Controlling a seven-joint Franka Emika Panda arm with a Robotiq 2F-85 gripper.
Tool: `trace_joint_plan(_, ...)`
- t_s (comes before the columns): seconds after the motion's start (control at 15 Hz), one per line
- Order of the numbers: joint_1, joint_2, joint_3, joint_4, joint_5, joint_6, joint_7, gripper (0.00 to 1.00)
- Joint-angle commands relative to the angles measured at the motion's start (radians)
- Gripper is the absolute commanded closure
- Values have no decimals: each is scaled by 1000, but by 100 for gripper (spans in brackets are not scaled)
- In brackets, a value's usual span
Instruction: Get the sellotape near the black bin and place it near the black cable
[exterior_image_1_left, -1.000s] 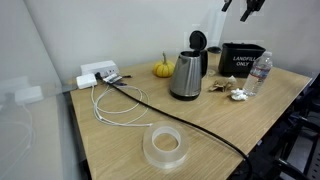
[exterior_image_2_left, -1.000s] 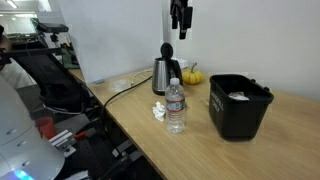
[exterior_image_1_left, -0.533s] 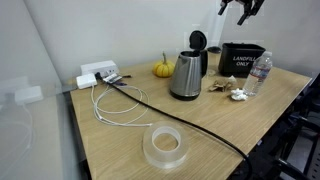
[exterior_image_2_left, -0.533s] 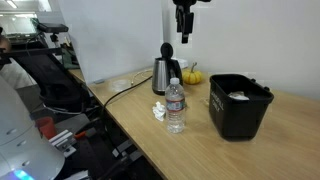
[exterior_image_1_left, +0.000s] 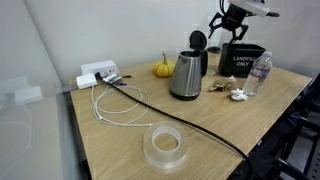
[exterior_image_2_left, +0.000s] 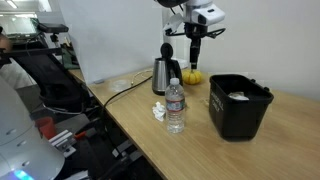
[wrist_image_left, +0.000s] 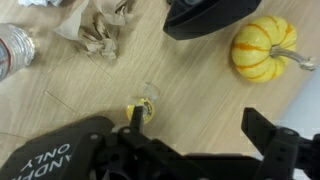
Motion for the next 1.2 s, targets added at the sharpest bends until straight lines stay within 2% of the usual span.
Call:
trace_joint_plan(0.0, -11, 92, 8, 38, -25, 12, 112, 0)
trace_joint_plan(0.13, 0, 144, -2, 66, -48, -9, 202, 0)
trace_joint_plan(0.2, -7, 162, 7, 87, -15, -38, 226, 0)
trace_joint_plan(0.27, -16, 173, 22, 100, 20, -35, 222, 0)
trace_joint_plan(0.33, -10, 153, 16, 60, -20, 5, 203, 0)
trace_joint_plan(0.8, -10, 160, 19, 68, -21, 6, 207, 0)
trace_joint_plan(1.0, 10, 185, 6, 92, -41, -2, 309, 0)
trace_joint_plan(1.13, 46, 204, -30, 90, -124, 48, 475, 0)
